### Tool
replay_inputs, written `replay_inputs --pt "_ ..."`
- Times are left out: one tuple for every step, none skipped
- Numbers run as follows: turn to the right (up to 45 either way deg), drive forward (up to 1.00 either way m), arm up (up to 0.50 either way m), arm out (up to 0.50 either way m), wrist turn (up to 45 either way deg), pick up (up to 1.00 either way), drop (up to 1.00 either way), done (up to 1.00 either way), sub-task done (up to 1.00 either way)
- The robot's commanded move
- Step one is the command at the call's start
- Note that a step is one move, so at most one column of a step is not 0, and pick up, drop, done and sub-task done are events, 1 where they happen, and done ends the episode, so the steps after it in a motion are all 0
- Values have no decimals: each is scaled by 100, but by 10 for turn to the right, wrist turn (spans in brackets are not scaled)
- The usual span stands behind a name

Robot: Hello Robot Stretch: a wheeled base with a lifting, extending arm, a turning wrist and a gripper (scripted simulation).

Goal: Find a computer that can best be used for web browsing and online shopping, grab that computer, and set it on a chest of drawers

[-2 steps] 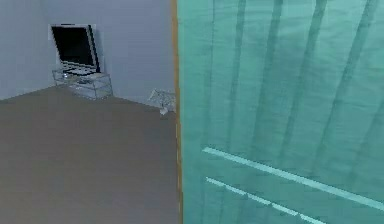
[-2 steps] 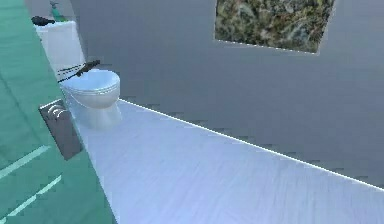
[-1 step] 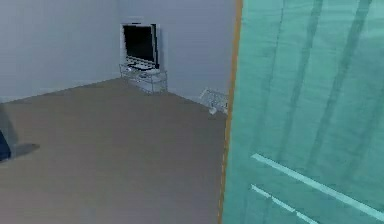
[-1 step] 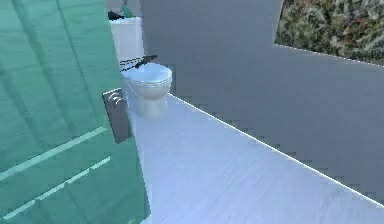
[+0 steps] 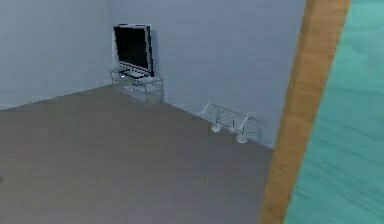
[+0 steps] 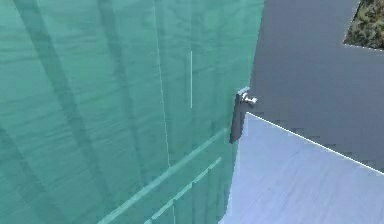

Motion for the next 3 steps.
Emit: replay_inputs --pt "-420 0 0 0 0 0 0 0 0" --pt "0 15 0 0 0 0 0 0 0" --pt "-450 0 0 0 0 0 0 0 0"
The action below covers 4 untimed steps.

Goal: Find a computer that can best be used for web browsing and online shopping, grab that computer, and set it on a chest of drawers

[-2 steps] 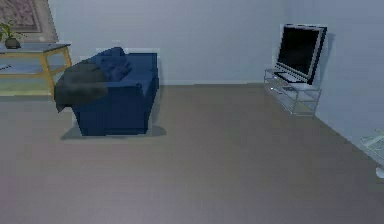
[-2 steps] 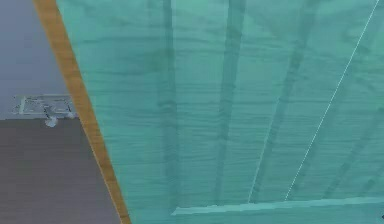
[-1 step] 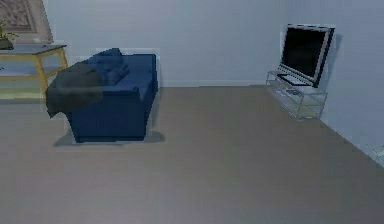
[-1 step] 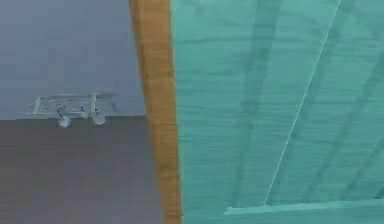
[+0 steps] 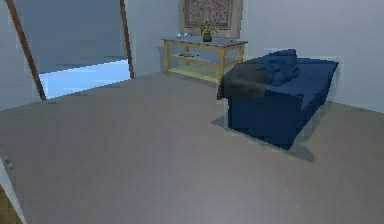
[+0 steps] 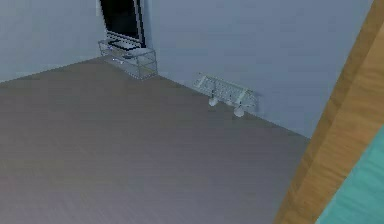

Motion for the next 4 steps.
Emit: replay_inputs --pt "-30 0 0 0 0 0 0 0 0" --pt "0 50 0 0 0 0 0 0 0" --pt "450 0 0 0 0 0 0 0 0" --pt "60 0 0 0 0 0 0 0 0"
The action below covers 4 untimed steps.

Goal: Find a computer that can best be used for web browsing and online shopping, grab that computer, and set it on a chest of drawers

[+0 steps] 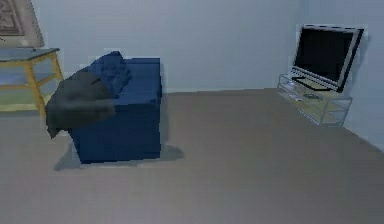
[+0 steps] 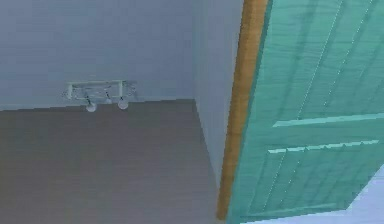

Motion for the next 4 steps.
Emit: replay_inputs --pt "0 20 0 0 0 0 0 0 0" --pt "-450 0 0 0 0 0 0 0 0" --pt "-270 0 0 0 0 0 0 0 0" --pt "0 100 0 0 0 0 0 0 0"
